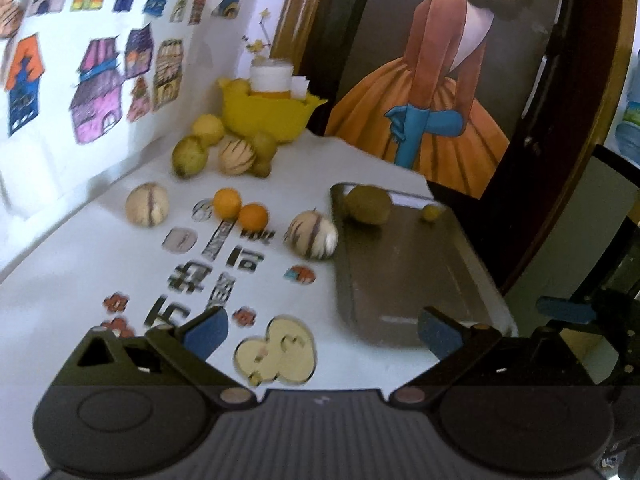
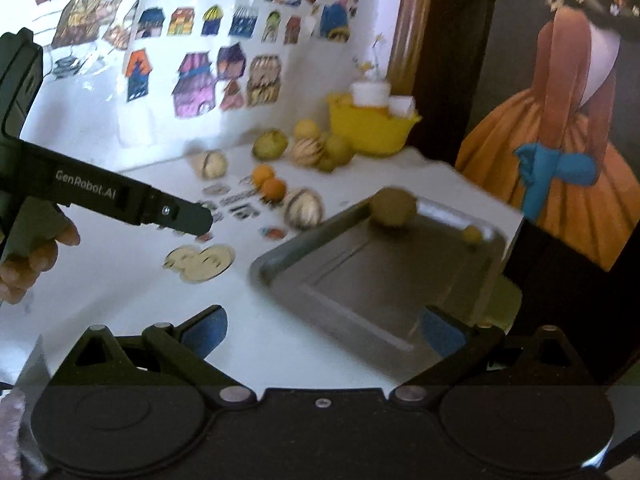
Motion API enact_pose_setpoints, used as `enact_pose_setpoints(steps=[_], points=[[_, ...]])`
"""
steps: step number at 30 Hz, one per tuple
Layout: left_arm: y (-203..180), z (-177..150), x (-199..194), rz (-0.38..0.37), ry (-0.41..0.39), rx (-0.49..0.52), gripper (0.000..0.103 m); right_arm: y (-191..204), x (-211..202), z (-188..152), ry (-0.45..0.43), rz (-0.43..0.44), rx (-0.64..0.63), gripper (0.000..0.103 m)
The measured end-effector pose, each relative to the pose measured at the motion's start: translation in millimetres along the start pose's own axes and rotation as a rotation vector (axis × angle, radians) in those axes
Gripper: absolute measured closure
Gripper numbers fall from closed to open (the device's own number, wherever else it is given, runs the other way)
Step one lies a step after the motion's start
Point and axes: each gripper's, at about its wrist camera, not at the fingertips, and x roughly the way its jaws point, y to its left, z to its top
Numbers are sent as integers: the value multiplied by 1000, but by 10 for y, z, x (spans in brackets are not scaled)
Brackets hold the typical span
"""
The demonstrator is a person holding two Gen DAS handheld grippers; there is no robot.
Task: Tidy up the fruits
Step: 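Open both tools to drop the fruits into the tray, then withdraw, then grasp a striped cream pepino with the left tool while the right tool grasps an orange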
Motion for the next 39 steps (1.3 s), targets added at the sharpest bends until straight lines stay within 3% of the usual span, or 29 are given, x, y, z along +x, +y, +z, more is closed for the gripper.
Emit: enact_pose_setpoints(steps=[8, 20, 31, 39], points=[[258, -150, -58, 51, 48, -25, 0, 262, 185, -60, 75, 100, 4, 1], [704, -122, -83, 124, 91, -84, 0, 480, 512, 132, 82, 204, -6, 1], [1033, 62, 104, 197, 71, -46, 0, 541, 836, 353, 45, 202, -132, 1], [1158, 276, 330, 199, 48, -25, 0, 378, 1135, 692, 21, 165, -182, 1]])
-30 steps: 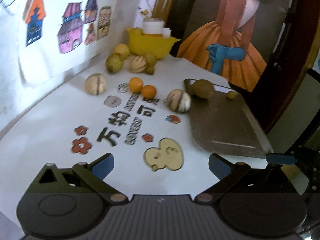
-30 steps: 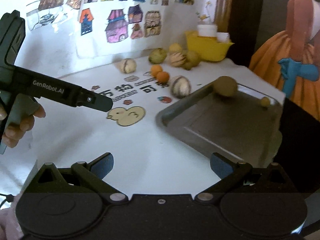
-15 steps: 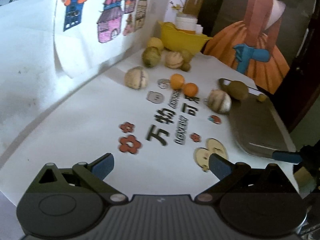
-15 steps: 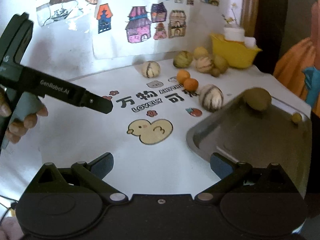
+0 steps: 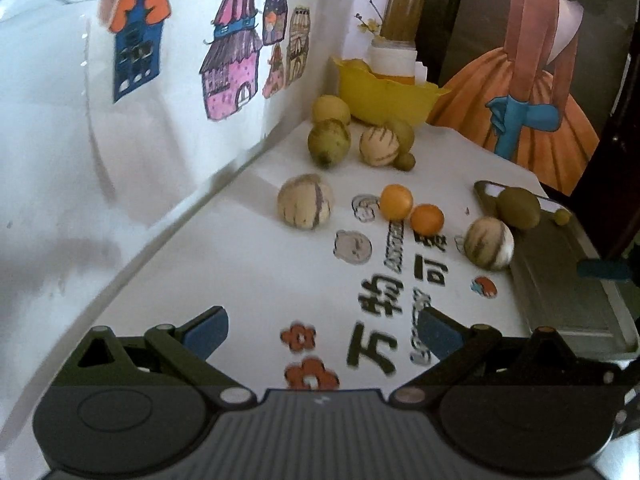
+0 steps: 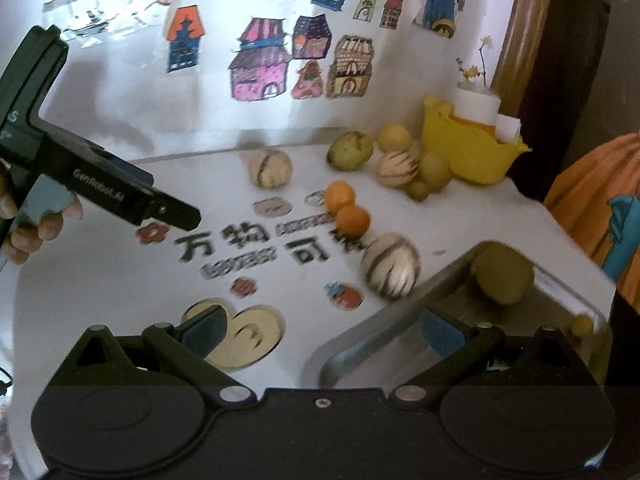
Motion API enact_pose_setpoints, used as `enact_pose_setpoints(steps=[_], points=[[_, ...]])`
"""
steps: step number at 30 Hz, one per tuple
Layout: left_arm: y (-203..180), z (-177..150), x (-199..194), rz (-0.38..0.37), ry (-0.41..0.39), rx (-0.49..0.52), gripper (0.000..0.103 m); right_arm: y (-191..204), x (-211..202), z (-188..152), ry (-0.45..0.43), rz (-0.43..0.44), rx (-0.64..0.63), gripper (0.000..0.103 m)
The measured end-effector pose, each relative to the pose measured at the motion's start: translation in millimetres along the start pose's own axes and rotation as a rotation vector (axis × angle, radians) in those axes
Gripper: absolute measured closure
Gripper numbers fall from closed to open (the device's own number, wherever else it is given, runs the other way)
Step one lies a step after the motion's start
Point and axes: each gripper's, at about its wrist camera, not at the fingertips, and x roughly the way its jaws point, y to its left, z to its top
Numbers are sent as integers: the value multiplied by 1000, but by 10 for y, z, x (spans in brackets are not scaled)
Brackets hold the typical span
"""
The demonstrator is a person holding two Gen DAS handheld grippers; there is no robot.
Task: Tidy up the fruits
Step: 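Grasp a striped cream pepino with the left tool while the right tool grasps an orange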
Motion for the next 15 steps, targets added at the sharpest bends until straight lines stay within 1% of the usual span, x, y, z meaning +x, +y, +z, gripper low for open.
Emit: enact_pose_setpoints(steps=[6, 10, 12, 15], points=[[-15, 155, 181, 13, -22, 44, 0, -168, 235, 250, -19, -21, -40, 1], [-37, 272, 314, 30, -49, 84, 0, -280, 438, 407, -24, 3, -77, 1], [-31, 296, 361, 26, -57, 89, 0, -313, 530, 464, -32, 22, -100, 4], [-22, 332, 447, 23, -63, 92, 0, -326, 676, 524, -32, 28, -152, 9]])
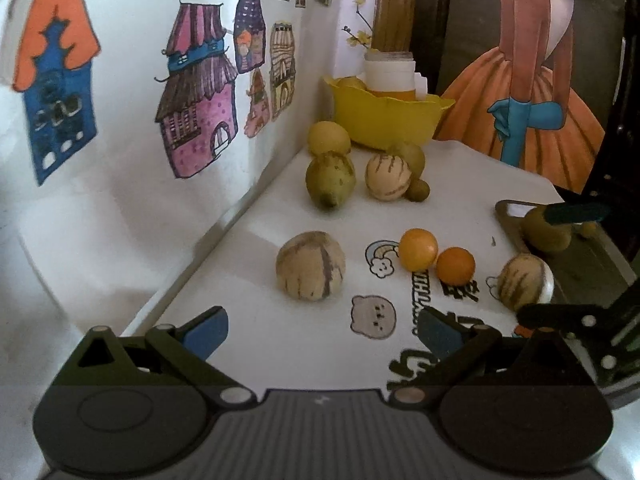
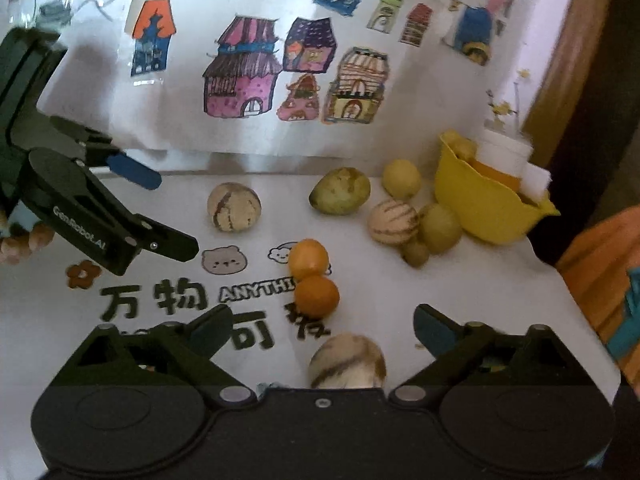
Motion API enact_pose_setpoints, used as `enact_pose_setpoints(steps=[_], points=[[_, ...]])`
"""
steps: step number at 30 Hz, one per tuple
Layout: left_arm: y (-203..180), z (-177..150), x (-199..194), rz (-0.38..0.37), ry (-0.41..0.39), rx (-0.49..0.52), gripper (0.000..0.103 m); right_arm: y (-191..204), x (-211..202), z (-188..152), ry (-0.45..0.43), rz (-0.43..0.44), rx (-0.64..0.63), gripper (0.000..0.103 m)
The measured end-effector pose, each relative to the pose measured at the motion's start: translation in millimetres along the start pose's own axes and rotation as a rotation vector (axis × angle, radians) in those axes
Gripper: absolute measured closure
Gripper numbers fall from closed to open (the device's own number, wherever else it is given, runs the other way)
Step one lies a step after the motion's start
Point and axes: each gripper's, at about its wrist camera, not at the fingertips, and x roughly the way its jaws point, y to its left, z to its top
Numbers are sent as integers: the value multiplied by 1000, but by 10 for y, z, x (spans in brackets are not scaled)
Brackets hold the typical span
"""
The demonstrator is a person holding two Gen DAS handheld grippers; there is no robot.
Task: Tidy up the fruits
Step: 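Grasp a striped cream pepino with the left tool while the right tool grasps an orange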
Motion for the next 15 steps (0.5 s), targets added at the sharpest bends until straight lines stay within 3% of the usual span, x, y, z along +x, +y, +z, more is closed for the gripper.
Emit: enact_pose_setpoints(steps=[7, 15], points=[[15, 54, 168, -8, -6, -8, 1, 7, 281, 72, 47, 28, -57, 23], [9, 131, 288, -11, -18, -11, 11, -6, 474, 78, 77, 43, -44, 39]])
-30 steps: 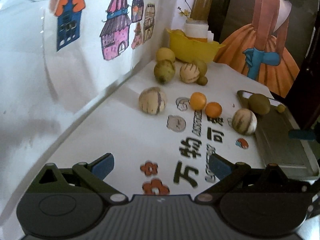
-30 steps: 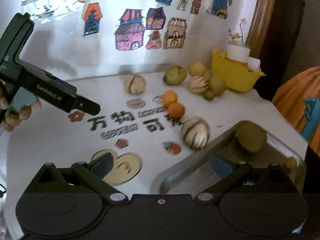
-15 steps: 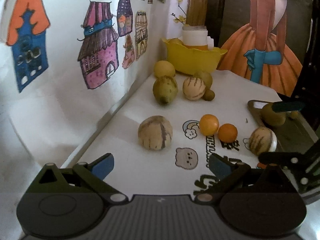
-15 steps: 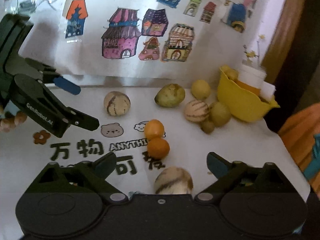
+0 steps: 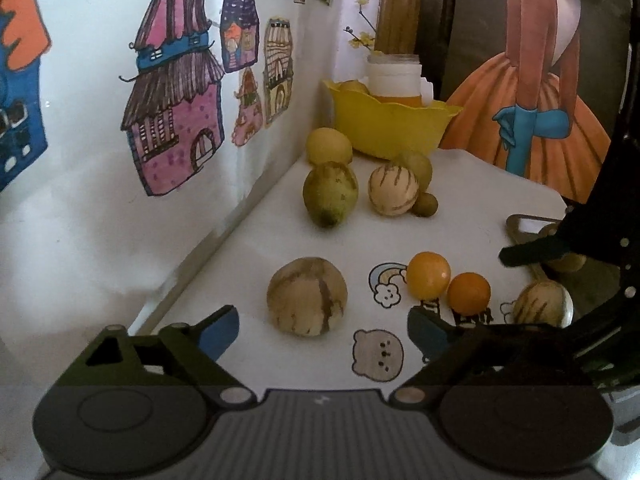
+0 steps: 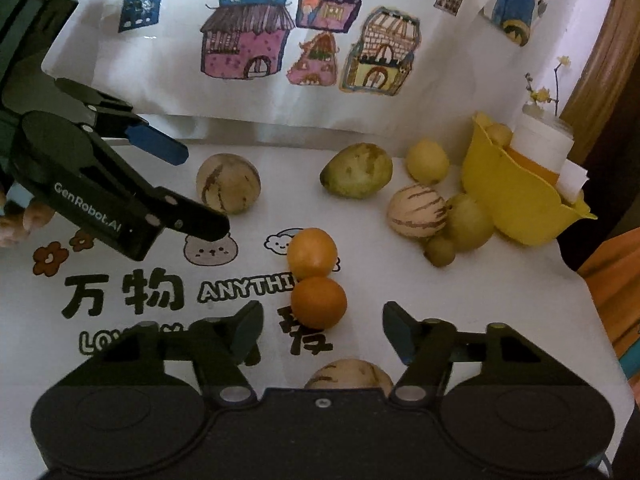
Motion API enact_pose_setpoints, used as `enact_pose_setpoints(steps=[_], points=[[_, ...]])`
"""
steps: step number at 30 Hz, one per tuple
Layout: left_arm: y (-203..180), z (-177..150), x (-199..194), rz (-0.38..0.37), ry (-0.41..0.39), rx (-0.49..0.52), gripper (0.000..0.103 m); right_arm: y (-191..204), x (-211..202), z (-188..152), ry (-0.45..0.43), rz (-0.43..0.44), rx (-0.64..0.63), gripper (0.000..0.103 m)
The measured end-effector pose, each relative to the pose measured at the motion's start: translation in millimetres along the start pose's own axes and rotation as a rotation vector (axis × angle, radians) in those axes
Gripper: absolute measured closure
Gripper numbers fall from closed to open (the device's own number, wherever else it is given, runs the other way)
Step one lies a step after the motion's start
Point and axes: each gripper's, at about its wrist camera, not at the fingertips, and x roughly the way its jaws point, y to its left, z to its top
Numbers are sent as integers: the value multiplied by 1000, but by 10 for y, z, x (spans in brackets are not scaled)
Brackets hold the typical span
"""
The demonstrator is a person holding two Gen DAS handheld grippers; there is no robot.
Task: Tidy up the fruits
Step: 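Grasp a striped cream pepino with the left tool while the right tool grasps an orange, then carry the pepino and the orange over the metal tray with both tools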
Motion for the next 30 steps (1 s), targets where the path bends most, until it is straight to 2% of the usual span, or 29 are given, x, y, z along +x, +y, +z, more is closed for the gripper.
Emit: enact_pose_setpoints(steps=[9, 19, 23, 30], points=[[42, 24, 125, -26, 18, -28, 26, -60, 139, 38, 20, 33, 48, 62], [102, 53, 186, -19, 15, -60, 38, -100, 178, 37, 14, 59, 134, 67], [114, 55, 201, 2, 15, -51, 51, -92, 174, 31, 8, 55, 138, 68], [62, 34, 151, 16, 22, -50, 53, -67, 159, 18, -11, 61, 170, 68]])
